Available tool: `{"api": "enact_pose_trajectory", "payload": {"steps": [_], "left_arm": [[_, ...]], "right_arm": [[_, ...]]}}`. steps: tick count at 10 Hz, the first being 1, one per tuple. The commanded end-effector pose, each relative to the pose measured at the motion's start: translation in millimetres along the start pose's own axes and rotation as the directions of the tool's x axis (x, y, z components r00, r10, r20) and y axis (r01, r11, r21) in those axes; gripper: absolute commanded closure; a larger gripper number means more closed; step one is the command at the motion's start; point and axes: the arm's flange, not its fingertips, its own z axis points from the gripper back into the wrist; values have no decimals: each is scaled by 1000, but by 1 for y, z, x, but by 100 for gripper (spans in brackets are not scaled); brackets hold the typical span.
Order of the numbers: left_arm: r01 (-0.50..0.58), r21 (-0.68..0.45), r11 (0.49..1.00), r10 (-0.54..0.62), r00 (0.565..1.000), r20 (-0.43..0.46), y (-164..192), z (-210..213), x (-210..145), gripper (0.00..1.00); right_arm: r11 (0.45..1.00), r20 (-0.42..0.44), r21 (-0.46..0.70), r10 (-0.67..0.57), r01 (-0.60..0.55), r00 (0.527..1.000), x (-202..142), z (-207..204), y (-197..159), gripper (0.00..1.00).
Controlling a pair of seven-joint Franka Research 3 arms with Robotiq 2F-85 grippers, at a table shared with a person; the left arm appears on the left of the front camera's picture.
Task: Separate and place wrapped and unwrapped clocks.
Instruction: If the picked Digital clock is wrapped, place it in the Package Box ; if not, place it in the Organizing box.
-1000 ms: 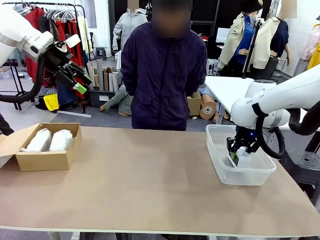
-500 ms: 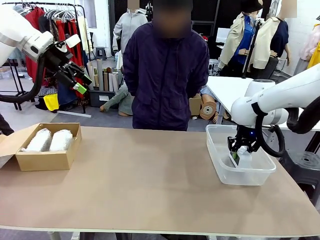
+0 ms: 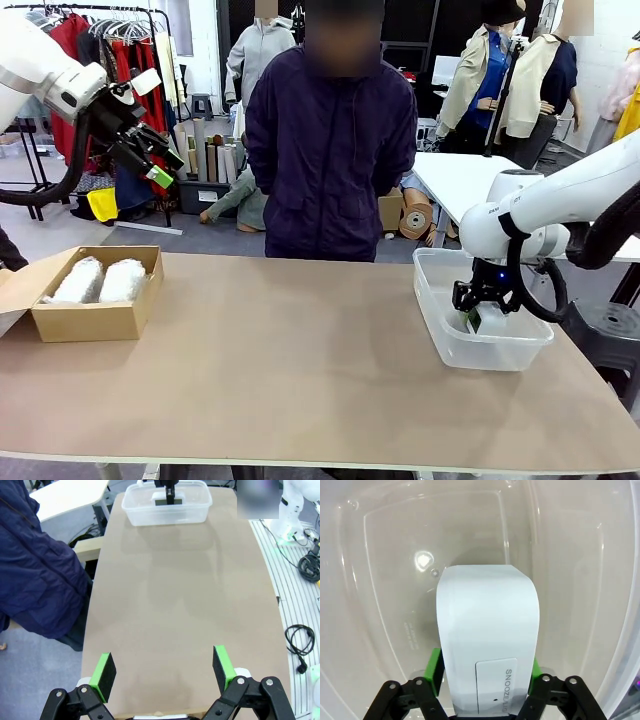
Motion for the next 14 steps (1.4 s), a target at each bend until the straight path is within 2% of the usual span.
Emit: {"api": "enact_pose_trajectory", "payload": {"steps": [1,9,14], "left_arm": [[17,-7,1000,-17,1000,-4,-1,2,0,0],[17,-7,1000,-17,1000,-4,-1,2,0,0],[17,-7,1000,-17,1000,-4,-1,2,0,0]], "right_arm": [[999,5,-33,-23,23,1000,3,7,0,0],[999,94,38,7,-10,996,-6,65,8,0],[1000,78,14,12,-13,997,-1,55,8,0]]}}
